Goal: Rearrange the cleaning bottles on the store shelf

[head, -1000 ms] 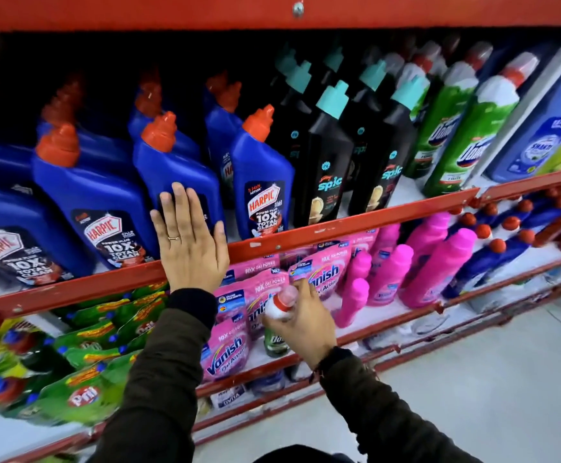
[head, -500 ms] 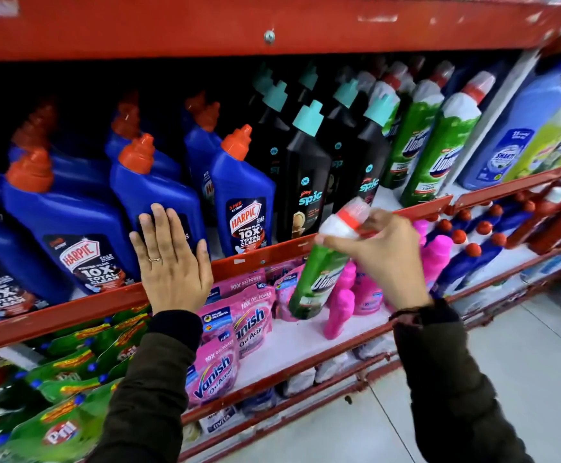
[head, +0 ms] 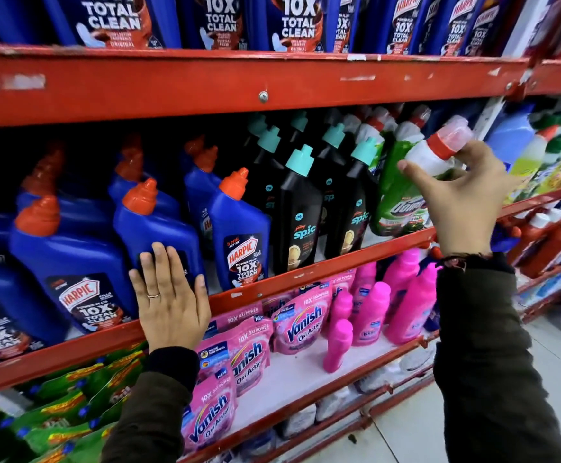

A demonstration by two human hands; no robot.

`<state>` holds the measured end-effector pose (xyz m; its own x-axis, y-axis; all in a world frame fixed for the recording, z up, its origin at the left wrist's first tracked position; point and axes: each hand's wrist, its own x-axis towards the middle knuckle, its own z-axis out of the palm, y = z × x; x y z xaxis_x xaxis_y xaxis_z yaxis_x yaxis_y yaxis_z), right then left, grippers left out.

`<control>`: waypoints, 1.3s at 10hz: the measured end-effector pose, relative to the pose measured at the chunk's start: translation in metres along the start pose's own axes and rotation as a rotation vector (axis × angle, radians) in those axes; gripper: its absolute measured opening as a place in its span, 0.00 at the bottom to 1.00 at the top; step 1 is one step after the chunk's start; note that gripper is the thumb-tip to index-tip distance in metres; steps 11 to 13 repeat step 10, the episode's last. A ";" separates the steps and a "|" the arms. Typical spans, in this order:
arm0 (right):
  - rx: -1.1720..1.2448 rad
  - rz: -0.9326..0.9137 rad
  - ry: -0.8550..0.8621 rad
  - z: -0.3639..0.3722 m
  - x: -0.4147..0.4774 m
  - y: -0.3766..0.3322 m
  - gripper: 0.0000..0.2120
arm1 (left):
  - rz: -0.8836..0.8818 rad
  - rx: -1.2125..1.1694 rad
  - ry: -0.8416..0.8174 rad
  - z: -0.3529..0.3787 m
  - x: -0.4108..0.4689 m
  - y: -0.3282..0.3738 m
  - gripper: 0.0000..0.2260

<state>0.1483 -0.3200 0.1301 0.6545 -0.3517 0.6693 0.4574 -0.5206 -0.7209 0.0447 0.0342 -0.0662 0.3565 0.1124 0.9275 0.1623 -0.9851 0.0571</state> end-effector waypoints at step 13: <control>0.051 -0.150 -0.073 0.076 -0.050 0.068 0.30 | -0.027 -0.001 -0.040 -0.008 0.007 0.006 0.34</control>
